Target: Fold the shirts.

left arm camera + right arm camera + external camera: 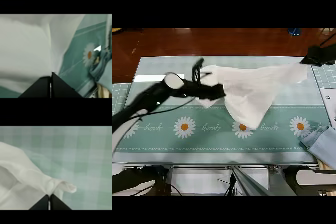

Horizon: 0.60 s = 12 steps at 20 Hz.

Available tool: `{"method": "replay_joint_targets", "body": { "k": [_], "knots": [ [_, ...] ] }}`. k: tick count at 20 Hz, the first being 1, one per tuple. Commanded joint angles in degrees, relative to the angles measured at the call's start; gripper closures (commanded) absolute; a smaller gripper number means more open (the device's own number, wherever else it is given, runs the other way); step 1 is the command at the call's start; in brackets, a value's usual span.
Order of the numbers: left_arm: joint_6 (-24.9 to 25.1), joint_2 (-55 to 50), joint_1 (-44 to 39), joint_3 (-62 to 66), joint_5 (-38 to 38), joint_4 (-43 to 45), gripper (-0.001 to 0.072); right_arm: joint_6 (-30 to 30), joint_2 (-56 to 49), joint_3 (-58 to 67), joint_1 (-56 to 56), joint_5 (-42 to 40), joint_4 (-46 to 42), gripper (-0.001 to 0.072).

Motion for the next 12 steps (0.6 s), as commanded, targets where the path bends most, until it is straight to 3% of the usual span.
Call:
{"method": "replay_joint_targets", "body": {
  "k": [1,4,7,10,12],
  "knots": [
    [4.0,11.4,2.6,10.9,-3.4,0.5,0.0687,0.0,5.5,0.1,0.0,-6.7,2.9,0.0690],
    [3.8,21.4,9.5,22.2,-3.5,4.3,0.0687,0.0,13.6,0.1,0.0,-14.9,2.7,0.0690],
    [-0.5,29.0,18.4,30.7,-3.8,11.2,0.0687,0.4,22.9,0.1,0.0,-23.8,-0.3,0.0690],
    [-5.6,33.7,26.6,34.3,-9.8,13.1,0.0687,3.1,31.5,0.1,0.0,-28.3,-3.9,0.0690],
    [-7.3,35.5,27.8,34.3,-15.9,13.2,0.0687,3.7,36.2,0.1,0.0,-28.9,-4.9,0.0691]
  ]
}}
